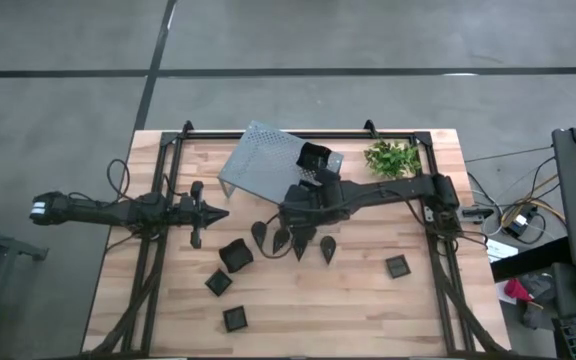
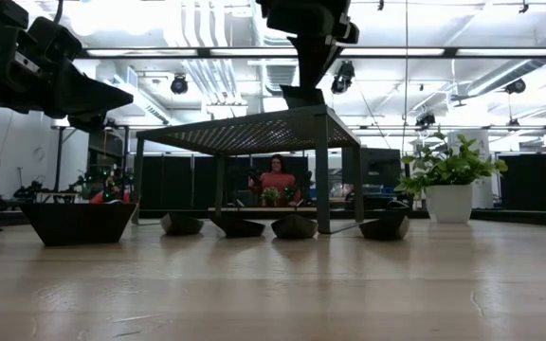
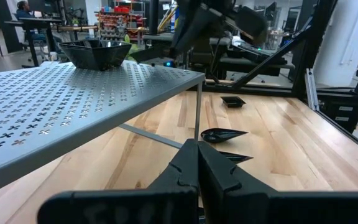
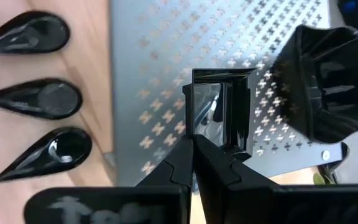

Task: Pick & Place Mini shaped plates
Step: Put the bottom right square plate on the shelf

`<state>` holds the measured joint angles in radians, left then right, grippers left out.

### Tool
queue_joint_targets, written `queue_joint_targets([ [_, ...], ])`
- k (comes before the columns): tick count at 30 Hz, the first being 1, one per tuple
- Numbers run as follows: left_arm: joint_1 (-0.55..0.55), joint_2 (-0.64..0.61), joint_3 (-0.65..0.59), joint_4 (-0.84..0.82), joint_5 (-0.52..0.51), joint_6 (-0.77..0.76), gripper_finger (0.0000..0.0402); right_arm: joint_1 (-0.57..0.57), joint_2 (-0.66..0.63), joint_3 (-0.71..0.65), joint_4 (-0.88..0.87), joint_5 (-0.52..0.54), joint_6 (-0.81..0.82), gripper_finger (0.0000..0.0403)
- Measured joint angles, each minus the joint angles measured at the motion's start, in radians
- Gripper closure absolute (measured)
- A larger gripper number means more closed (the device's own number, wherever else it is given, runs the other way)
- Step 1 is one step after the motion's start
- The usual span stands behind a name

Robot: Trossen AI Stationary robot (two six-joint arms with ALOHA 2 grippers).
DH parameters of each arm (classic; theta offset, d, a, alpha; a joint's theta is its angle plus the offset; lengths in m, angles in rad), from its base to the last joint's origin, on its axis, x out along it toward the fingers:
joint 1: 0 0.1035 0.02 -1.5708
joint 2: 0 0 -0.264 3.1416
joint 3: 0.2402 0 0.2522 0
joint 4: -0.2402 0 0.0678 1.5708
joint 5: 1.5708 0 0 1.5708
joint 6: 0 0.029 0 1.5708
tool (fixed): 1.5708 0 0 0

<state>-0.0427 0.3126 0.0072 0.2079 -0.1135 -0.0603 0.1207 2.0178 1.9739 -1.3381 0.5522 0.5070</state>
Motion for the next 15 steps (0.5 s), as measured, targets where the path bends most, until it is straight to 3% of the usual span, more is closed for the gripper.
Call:
queue_joint_targets([
  [15,0.000,0.000,0.000,0.000,0.000,0.000,0.0401,-0.016,0.000,-0.071,0.067,-0.030,-0.020,0.0360],
])
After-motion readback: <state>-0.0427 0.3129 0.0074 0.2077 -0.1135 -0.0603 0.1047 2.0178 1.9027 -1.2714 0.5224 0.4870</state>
